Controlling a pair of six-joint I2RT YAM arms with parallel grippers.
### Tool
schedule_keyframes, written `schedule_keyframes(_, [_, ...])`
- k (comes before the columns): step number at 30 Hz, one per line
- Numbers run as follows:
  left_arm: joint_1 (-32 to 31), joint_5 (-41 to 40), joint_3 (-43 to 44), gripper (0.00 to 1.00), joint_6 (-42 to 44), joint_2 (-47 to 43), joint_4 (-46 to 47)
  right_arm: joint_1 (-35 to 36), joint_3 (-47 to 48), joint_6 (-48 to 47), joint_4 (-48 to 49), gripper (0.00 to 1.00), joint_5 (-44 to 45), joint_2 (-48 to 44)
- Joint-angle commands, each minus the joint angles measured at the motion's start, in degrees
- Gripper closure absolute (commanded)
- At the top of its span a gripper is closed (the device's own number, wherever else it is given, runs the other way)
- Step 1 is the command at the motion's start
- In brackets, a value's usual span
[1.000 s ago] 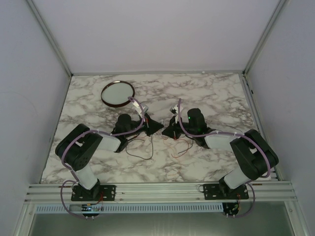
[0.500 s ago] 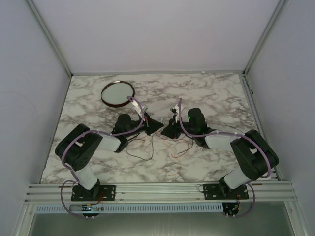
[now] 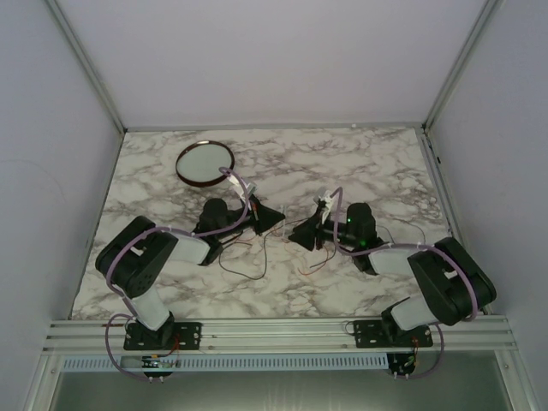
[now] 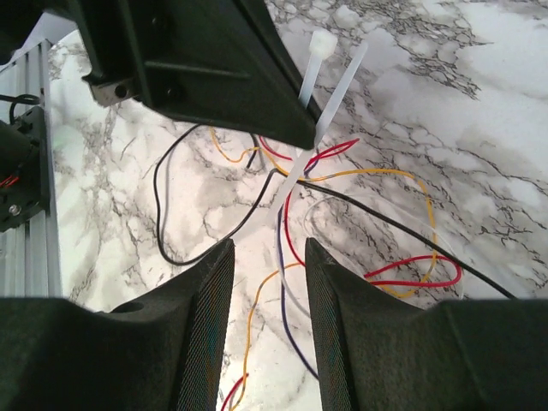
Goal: Zip-tie the wires
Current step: Tie the cable at the center of the board.
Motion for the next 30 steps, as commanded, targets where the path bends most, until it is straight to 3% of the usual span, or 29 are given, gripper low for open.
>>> schedule_keyframes(1, [-0.1, 2.1, -0.2, 1.0, -0.3, -2.8, 4.1, -1.6, -2.5, 2.8, 15.6, 0.61, -5.5, -0.1])
schedule_keyframes(11, [-0.2, 3.8, -0.2, 1.0, 0.0, -3.7, 3.1, -2.2, -2.7, 5.5, 25.3, 0.66, -6.6, 4.2])
schedule_keyframes(30, [-0.2, 5.5, 0.4, 1.0, 0.0, -3.8, 2.5, -2.4, 2.4, 9.8, 26.6, 0.79, -8.9, 11.0])
